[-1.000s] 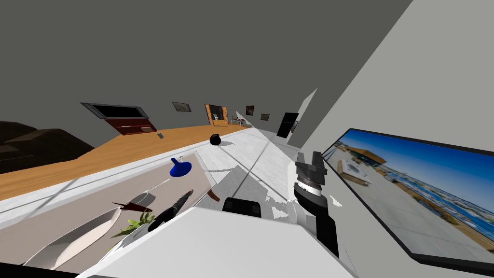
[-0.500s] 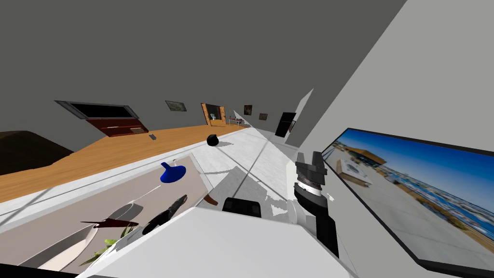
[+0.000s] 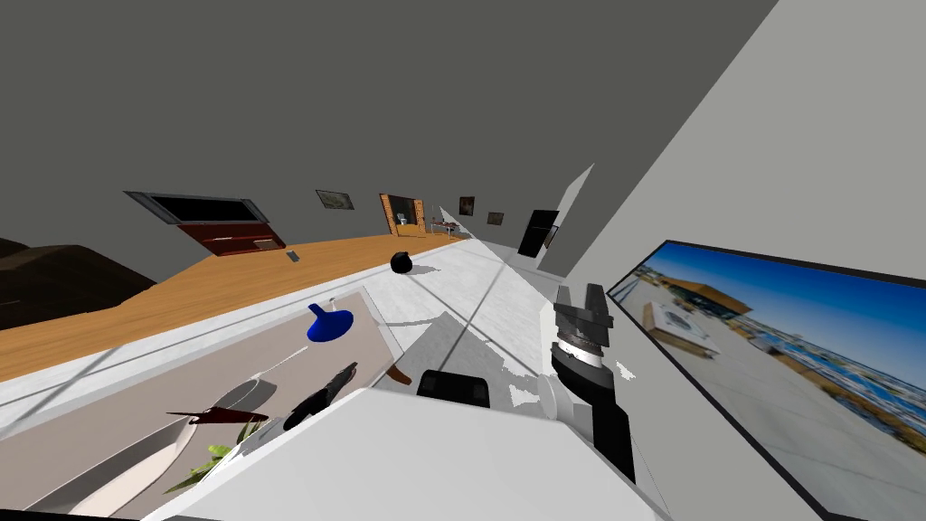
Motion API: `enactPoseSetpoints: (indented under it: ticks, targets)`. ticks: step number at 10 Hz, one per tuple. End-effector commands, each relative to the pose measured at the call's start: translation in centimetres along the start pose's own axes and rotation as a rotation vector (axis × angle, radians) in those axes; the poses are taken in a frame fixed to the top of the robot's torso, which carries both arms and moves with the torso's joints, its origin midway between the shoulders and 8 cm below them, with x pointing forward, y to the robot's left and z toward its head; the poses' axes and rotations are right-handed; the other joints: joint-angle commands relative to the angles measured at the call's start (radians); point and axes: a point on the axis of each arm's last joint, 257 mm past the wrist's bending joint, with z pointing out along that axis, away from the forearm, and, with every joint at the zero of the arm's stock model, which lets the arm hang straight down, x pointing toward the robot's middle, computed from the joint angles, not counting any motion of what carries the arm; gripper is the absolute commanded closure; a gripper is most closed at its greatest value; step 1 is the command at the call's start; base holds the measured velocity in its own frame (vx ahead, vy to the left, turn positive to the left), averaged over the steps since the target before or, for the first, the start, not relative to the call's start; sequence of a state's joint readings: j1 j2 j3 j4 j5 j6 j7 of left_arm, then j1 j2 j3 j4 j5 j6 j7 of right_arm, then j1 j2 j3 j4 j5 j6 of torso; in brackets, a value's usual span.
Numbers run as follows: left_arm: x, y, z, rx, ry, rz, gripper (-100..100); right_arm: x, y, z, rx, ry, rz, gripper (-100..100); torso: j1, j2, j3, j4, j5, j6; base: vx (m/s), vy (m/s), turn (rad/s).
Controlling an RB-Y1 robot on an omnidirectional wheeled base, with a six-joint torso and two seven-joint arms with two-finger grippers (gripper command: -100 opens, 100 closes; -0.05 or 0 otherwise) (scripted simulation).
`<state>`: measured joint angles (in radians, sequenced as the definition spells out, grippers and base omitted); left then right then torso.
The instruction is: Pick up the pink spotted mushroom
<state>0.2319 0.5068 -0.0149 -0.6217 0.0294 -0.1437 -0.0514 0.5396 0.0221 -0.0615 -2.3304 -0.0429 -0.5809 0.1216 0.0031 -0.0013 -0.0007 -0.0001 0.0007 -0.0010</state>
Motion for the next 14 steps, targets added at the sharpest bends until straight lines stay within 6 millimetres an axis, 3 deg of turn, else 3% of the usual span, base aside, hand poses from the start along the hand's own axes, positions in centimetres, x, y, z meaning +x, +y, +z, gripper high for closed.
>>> enactPoseSetpoints:
  ticks: [1,4,5,9,10,11,14]
  targets:
    - [0.6,-0.2,0.2,0.003,0.003,0.003,-100,0.0,0.0,0.0,0.000,0.000,0.000,0,0.000,0.000,0.000,0.000,0.000,0.000,0.008,0.038,0.021]
    - [1.2,-0.6,0.4,0.004,0.005,0.006,-100,0.0,0.0,0.0,0.000,0.000,0.000,0,-0.001,0.001,0.000,0.000,0.000,0.000,0.006,0.028,0.017]
    - [1.2,-0.6,0.4,0.005,0.005,0.007,100,0.0,0.0,0.0,0.000,0.000,0.000,0,-0.003,0.001,0.000,0.000,-0.001,0.000,0.000,0.000,0.000]
    - [1.2,-0.8,0.5,0.008,0.005,0.005,100,0.0,0.0,0.0,0.000,0.000,0.000,0,-0.003,0.000,0.000,-0.001,-0.001,0.000,0.000,0.000,0.000]
    - [1.2,-0.8,0.5,0.008,0.005,0.006,0,0.0,0.0,0.0,0.000,0.000,0.000,0,-0.003,0.000,0.000,-0.001,-0.001,0.000,0.000,0.000,0.000]
    - [-0.1,0.1,0.0,0.000,0.000,0.000,100,0.0,0.0,0.0,0.000,0.000,0.000,0,-0.003,0.000,0.000,-0.001,-0.001,0.000,-0.022,-0.049,-0.068]
    - [-1.7,1.2,-0.9,-0.008,-0.003,-0.010,100,0.0,0.0,0.0,0.000,0.000,0.000,0,-0.009,0.001,0.000,-0.001,-0.002,-0.001,-0.009,-0.082,-0.045]
